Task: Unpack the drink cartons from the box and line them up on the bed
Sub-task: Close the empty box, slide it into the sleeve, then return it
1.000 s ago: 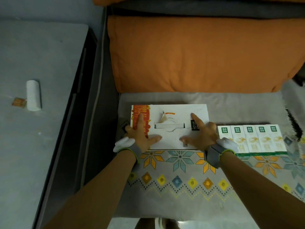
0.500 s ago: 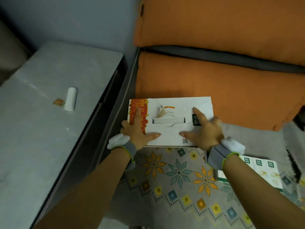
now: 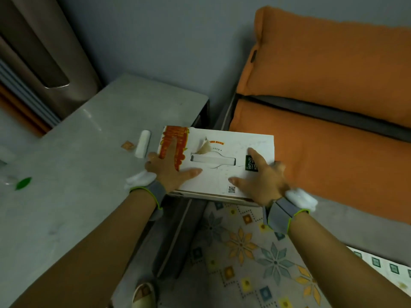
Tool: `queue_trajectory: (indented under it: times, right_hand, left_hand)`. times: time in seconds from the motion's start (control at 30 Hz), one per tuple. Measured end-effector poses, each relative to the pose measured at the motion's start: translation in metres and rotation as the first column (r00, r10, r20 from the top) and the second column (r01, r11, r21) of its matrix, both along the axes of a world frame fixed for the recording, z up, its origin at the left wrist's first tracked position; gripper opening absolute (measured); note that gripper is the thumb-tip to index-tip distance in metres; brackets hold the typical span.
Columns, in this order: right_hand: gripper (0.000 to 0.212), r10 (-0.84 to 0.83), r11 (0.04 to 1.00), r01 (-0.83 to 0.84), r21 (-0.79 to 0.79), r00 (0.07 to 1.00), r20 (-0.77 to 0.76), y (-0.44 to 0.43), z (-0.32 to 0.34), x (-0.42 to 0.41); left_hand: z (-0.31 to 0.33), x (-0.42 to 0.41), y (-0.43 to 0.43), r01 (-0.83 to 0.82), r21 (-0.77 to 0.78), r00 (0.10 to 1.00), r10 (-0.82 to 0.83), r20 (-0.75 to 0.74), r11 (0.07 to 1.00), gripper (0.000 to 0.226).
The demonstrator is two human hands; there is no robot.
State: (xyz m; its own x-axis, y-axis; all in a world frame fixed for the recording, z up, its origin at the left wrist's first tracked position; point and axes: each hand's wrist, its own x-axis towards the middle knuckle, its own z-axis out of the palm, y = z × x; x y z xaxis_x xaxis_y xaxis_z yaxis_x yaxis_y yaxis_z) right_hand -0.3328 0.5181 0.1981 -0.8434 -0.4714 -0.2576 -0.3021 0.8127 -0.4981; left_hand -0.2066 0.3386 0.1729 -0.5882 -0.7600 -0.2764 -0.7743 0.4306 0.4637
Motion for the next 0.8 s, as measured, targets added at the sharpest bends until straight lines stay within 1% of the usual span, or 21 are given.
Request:
queue_trajectory:
  times: [0.2,0.33,0.47,0.57,0.73,0.8]
  right_hand:
    - [0.089,0.040,0.999,-0.040,-0.036,0.999,-0.014,-0.089,-0.013,0.050]
    - [0.087,0.023,0.998,-0.026,-0.053,0.999,-0.049,-0.172,-0.048,0.094]
    - [0.082,0.024,0.996,-0.023,-0.083,1.000,0.004,-0.228,-0.082,0.125]
    - [0.079,0.058,0.993,-0.053,-0.108,0.998,0.039,-0.260,-0.101,0.144]
    - [0.076,0.075,0.991,-0.059,-0.119,0.988,0.133,-0.311,-0.136,0.180]
    - [0.075,0.087,0.990,-0.070,-0.120,0.986,0.143,-0.322,-0.153,0.195]
  left_hand:
    - [-0.005,0.059,-0.083,-0.044,0.033,0.999,0.044,-0.007,0.998,0.115]
    - [-0.016,0.104,-0.162,-0.090,0.017,0.994,0.089,0.056,0.996,0.107]
    - [-0.034,0.134,-0.223,-0.084,-0.016,0.990,0.085,0.113,0.996,0.104]
    - [-0.052,0.155,-0.262,-0.071,-0.037,0.984,0.076,0.160,0.997,0.106]
    - [-0.093,0.186,-0.324,-0.062,-0.018,0.969,0.065,0.237,0.998,0.111]
    - [-0.110,0.196,-0.343,-0.066,0.003,0.967,0.063,0.245,0.998,0.112]
